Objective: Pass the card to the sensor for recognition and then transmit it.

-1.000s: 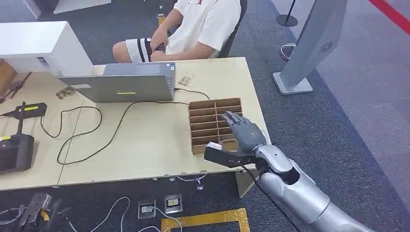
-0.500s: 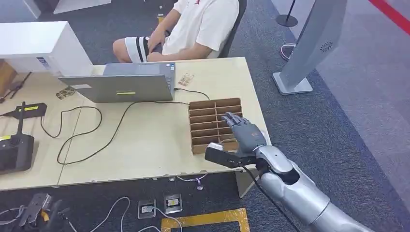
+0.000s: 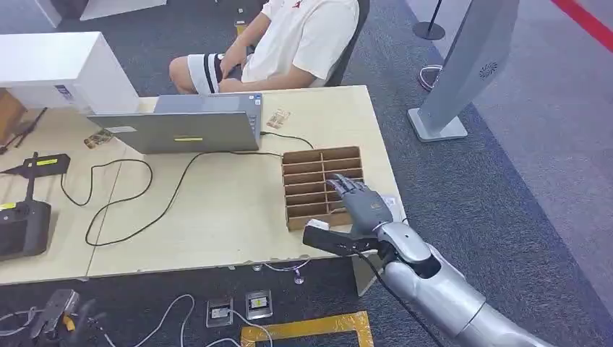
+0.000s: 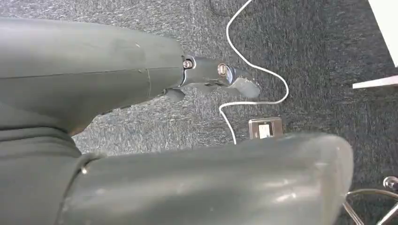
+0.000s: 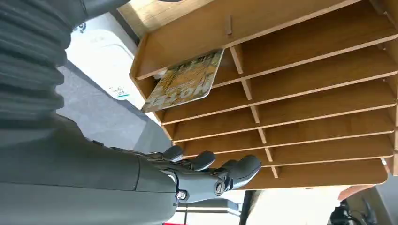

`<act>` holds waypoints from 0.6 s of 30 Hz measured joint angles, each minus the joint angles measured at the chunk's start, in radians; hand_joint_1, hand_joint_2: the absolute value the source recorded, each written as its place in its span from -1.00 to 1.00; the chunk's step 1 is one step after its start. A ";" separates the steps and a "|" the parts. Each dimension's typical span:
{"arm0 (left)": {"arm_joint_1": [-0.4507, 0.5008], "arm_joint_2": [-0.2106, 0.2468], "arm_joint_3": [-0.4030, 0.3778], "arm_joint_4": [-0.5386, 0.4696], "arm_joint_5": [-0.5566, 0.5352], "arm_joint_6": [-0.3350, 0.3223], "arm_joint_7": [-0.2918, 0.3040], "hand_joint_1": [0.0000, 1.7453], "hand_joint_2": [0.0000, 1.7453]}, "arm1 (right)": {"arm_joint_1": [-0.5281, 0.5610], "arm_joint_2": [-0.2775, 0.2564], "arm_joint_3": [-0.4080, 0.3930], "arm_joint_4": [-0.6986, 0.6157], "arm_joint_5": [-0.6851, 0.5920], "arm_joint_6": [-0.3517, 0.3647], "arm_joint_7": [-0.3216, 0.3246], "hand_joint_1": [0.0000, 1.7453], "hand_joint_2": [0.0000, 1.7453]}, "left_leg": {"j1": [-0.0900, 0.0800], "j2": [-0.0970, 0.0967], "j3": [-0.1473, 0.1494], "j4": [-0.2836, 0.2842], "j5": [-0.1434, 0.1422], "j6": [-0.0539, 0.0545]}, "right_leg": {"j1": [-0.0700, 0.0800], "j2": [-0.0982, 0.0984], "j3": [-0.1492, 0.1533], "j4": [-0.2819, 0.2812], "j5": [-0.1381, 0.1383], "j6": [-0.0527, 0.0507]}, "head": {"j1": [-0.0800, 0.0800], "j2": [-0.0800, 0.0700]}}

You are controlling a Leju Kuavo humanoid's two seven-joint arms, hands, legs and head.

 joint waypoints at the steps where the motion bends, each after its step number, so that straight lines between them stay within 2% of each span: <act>1: 0.000 0.000 0.000 0.000 0.000 0.000 -0.003 -1.00 -1.00 | -0.004 0.002 0.002 0.011 -0.001 -0.004 -0.006 -1.00 1.00 | 0.000 0.000 0.000 0.000 0.000 0.000 | 0.000 0.000 0.000 0.000 0.000 0.000 | 0.000 0.000; 12: 0.003 0.001 0.000 -0.002 0.000 0.000 -0.003 -1.00 -1.00 | -0.012 0.010 0.014 0.047 -0.002 0.008 0.016 -1.00 1.00 | 0.000 0.000 0.000 0.000 0.000 0.000 | 0.000 0.000 0.000 0.000 0.000 0.000 | 0.000 0.000; 18: 0.015 0.011 0.015 -0.036 -0.009 0.000 0.014 -1.00 -1.00 | -0.015 0.010 0.013 0.048 -0.014 0.009 0.037 -1.00 1.00 | 0.000 0.000 0.000 0.000 0.000 0.000 | 0.000 0.000 0.000 0.000 0.000 0.000 | 0.000 0.000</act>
